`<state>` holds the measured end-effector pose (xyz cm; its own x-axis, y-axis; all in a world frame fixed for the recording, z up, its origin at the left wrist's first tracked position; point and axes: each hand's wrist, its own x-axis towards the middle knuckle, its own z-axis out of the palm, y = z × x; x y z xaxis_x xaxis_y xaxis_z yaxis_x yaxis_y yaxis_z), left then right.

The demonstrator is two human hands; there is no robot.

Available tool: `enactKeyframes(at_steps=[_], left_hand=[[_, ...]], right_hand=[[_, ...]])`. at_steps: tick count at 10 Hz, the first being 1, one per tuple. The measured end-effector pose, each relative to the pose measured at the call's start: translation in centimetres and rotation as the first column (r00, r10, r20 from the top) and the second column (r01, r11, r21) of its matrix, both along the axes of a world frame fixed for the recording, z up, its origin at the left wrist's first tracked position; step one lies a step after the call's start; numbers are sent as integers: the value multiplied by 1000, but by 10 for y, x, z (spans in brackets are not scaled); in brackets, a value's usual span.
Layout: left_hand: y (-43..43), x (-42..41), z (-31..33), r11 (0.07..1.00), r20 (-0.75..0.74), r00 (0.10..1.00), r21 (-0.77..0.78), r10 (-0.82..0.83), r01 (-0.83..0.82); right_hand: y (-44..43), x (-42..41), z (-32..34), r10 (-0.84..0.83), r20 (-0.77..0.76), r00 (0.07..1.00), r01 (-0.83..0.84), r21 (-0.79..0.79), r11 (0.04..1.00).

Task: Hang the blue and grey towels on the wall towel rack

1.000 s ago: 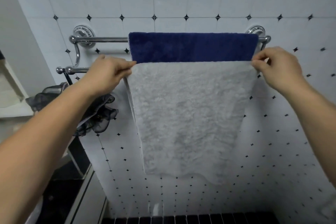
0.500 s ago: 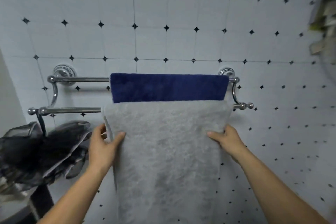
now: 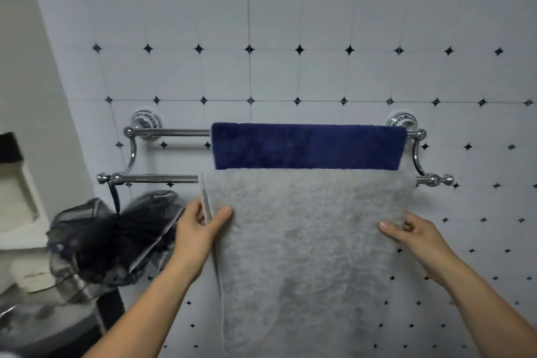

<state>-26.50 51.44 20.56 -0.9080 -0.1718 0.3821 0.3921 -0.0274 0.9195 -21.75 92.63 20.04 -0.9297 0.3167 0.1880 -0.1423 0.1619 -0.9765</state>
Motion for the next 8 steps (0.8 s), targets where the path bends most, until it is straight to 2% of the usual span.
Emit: enactKeyframes(at_steps=[2, 4, 6, 8], left_hand=[[2, -5, 19, 999, 44, 998, 5, 37, -37], [-6, 5, -3, 1000, 99, 995, 12, -4, 3], [2, 16, 2, 991, 83, 988, -59, 127, -122], [5, 64, -30, 952, 69, 963, -187, 259, -243]], right_hand=[[-6, 0, -2, -13, -3, 1000, 13, -37, 999], [-12, 12, -4, 25, 12, 1000, -25, -30, 999], [-9, 31, 6, -29, -17, 999, 29, -19, 999], [-15, 60, -30, -136, 25, 990, 134, 50, 990]])
